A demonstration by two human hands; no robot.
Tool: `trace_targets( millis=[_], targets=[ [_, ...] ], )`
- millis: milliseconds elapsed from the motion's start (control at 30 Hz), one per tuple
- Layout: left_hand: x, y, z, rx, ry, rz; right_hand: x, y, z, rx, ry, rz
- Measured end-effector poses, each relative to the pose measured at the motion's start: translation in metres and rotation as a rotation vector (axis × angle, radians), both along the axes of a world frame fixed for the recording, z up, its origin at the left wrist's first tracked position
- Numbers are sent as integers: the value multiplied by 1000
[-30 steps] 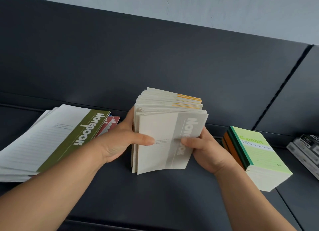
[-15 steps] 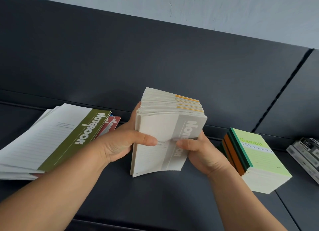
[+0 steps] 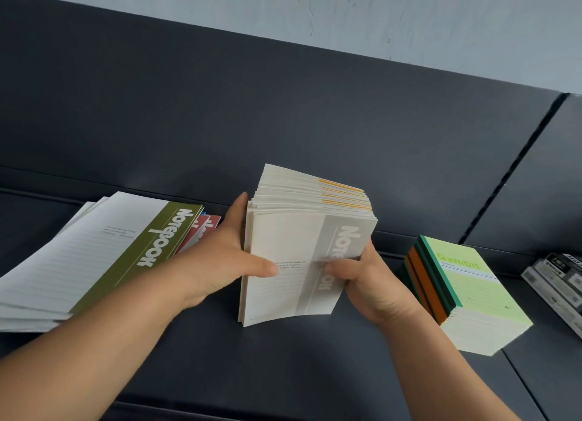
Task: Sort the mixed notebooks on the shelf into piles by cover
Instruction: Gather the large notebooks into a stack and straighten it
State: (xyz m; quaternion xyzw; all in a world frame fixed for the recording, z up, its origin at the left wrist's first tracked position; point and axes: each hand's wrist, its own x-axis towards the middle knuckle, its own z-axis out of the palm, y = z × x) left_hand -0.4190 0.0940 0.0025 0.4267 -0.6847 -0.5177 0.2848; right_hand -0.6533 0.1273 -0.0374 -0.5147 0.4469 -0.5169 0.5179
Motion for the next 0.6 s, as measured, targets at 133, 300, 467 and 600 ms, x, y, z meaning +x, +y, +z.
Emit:
trace_targets(
  millis=[133, 300, 467, 600],
  targets=[
    [-13, 21, -9, -16, 153, 88, 1, 0, -2, -24, -9, -9],
    [-20, 21, -5, 5, 262, 27, 3, -1, -2, -42, 3, 24],
    [-13, 14, -6, 30, 212, -47, 1, -3, -4, -29, 23, 4],
    [-6, 8, -7, 56, 125, -67, -2, -3, -4, -25, 31, -13]
  ],
)
